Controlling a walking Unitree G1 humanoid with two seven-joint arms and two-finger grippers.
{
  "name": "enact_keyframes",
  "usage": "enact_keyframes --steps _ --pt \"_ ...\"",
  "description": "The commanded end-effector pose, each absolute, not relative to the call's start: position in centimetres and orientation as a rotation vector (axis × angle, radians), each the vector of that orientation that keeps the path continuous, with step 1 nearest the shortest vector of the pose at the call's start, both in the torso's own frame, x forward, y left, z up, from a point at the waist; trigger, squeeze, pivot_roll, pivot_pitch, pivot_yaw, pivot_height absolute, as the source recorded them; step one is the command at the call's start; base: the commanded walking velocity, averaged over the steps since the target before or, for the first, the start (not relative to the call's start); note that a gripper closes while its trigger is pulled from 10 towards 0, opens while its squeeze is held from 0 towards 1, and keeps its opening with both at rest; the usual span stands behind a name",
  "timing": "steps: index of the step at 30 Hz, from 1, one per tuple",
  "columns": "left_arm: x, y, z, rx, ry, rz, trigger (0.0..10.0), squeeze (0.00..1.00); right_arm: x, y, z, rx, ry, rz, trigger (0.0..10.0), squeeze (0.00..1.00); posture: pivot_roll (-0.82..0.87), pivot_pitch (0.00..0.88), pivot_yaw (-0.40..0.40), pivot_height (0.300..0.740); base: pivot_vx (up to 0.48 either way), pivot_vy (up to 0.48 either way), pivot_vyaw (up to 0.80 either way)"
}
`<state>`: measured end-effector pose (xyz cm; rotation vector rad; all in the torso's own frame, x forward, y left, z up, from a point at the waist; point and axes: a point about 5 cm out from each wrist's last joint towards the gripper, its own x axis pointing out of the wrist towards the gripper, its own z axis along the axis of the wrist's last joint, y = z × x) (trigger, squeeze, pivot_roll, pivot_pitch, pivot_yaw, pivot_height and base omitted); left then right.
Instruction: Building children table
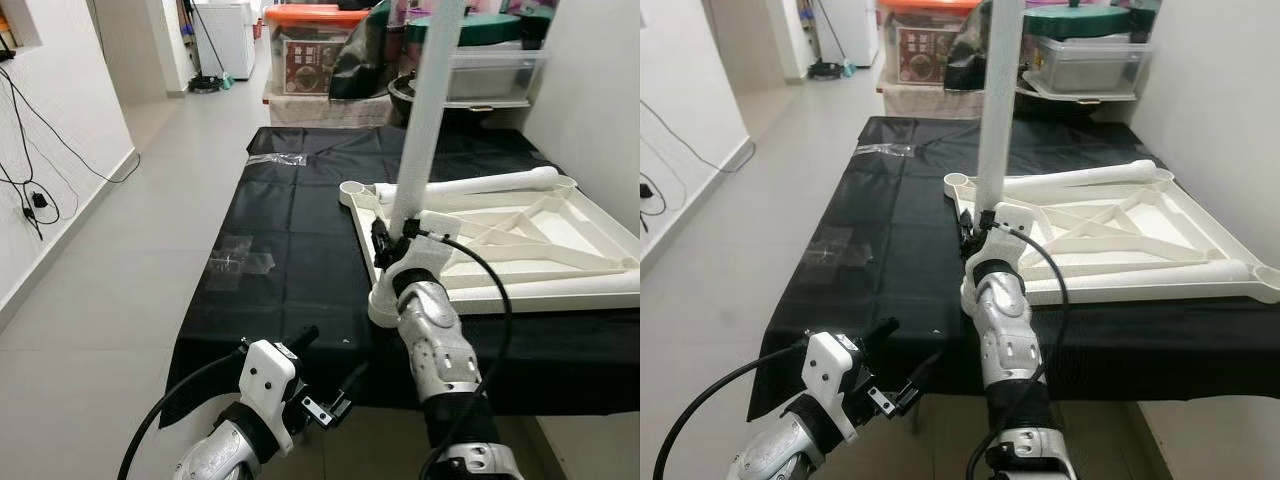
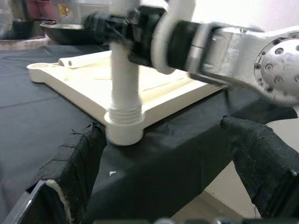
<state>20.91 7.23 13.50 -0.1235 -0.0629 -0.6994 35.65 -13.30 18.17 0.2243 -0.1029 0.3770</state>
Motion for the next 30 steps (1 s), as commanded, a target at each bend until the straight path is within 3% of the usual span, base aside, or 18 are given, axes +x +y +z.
enact_keyframes --steps 1,6,7,9,11,23,24,25,26,30 --pt "20.9 7.3 13.2 -0.119 -0.052 -0.698 10.0 0.0 35.2 -11.4 17.8 0.236 -0.057 0.674 10.0 0.0 0.07 0.038 -0.025 0.74 0.0 0.0 0.0" --pt "21.0 7.2 13.2 -0.118 -0.054 -0.699 10.0 0.0 34.9 -11.0 18.0 0.211 -0.036 0.838 10.0 0.0 0.08 0.038 -0.026 0.74 0.0 0.0 0.0" --pt "21.0 7.2 13.2 -0.118 -0.055 -0.697 10.0 0.0 34.7 -10.4 18.2 0.18 -0.02 0.979 10.0 0.0 0.09 0.038 -0.03 0.74 0.0 0.0 0.0" --pt "21.0 7.2 13.2 -0.118 -0.055 -0.697 10.0 0.0 34.7 -10.4 18.2 0.18 -0.02 0.979 10.0 0.0 0.09 0.038 -0.03 0.74 0.0 0.0 0.0" --pt "21.1 7.2 13.2 -0.118 -0.056 -0.693 10.0 0.0 34.5 -9.5 18.2 0.121 0.015 1.162 10.0 0.0 0.09 0.038 -0.032 0.74 0.0 0.0 0.0" --pt "21.0 7.2 13.3 -0.119 -0.056 -0.689 10.0 0.0 34.5 -7.5 18.1 0.049 0.071 1.345 10.0 0.0 0.09 0.044 -0.034 0.74 0.0 0.0 0.0" --pt "21.0 7.2 13.3 -0.12 -0.055 -0.69 10.0 0.0 34.6 -7.2 18.1 0.031 0.068 1.357 5.5 0.0 0.09 0.044 -0.034 0.74 0.0 0.0 0.0" --pt "21.0 7.2 13.3 -0.12 -0.055 -0.69 10.0 0.0 34.6 -7.2 18.1 0.031 0.068 1.357 5.5 0.0 0.09 0.044 -0.034 0.74 0.0 0.0 0.0" --pt "21.0 7.2 13.2 -0.119 -0.054 -0.691 10.0 0.0 34.9 -6.9 18.1 0.007 0.057 1.32 0.0 0.0 0.1 0.045 -0.035 0.74 0.0 0.0 0.0" --pt "21.0 7.2 13.2 -0.119 -0.053 -0.691 10.0 0.0 35.9 -6.9 18.2 -0.008 0.026 1.161 0.0 0.0 0.09 0.045 -0.033 0.74 0.0 0.0 0.0"
